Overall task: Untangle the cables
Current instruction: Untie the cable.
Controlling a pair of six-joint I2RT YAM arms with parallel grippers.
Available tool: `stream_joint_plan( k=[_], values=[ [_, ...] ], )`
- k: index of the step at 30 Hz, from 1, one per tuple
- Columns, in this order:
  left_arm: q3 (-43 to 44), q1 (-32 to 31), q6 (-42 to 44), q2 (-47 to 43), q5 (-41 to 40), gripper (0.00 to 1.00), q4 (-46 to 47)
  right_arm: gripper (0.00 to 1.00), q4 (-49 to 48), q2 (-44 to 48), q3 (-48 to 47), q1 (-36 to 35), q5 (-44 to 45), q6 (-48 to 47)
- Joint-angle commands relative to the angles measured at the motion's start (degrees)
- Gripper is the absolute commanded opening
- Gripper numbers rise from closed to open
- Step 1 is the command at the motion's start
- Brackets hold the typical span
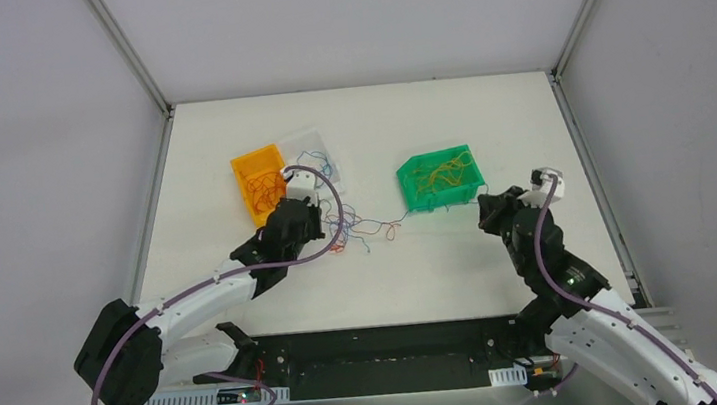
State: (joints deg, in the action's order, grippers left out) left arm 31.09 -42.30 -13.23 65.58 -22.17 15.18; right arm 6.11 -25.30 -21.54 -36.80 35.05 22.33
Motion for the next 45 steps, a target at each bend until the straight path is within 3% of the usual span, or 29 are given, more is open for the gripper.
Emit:
stream_joint_plan(
  k=[1, 4, 7, 12, 15, 21, 29, 32, 35, 39, 45],
  values=[
    [-0.8, 0.0, 2.5, -2.8, 6.7, 0.26, 5.7, 0.00, 4.1, -4.7, -16.9, 0.0, -12.8, -5.7],
    [-0.5, 0.1, 4.2, -3.3, 12.4, 0.72, 5.0, 0.00, 5.9, -11.4, -26.1, -0.1, -22.3, -5.7],
    [-1.1, 0.0, 6.0, -4.3, 19.0, 0.81, 6.4, 0.00, 6.8, -18.8, -35.9, -0.1, -31.5, -4.8],
    [-4.9, 0.0, 6.7, -7.5, 36.5, 0.81, 17.5, 0.00, 8.1, -29.6, -50.4, -0.2, -44.7, -0.6],
    [-5.1, 0.0, 5.3, -11.0, 38.9, 0.81, 20.9, 0.00, 7.5, -32.8, -54.9, -0.2, -48.2, 1.7],
    [1.3, 0.0, 4.8, -15.7, 40.7, 0.84, 15.7, 0.00, 5.2, -34.5, -56.6, -0.2, -50.4, 5.2],
    [12.3, -0.1, 0.8, -0.9, 49.2, 0.82, 14.5, 0.00, 4.1, -33.8, -58.2, -0.3, -51.1, 7.7],
    [14.7, -0.4, -2.0, 4.1, 52.1, 0.72, 14.8, 0.00, 6.1, -33.1, -60.1, -0.2, -47.8, 6.6],
    [13.9, -0.8, -3.3, 7.7, 52.1, 0.67, 16.8, 0.00, 7.2, -31.5, -61.4, -0.2, -42.5, 5.6],
    [11.6, -1.3, -7.6, 14.3, 53.4, 0.72, 24.5, 0.00, 7.1, -31.2, -64.9, -0.2, -40.5, 4.5],
    [11.1, -1.8, -10.3, 23.7, 53.4, 0.62, 27.6, 0.00, 8.4, -30.5, -68.4, 0.0, -31.8, 2.1]
  ],
)
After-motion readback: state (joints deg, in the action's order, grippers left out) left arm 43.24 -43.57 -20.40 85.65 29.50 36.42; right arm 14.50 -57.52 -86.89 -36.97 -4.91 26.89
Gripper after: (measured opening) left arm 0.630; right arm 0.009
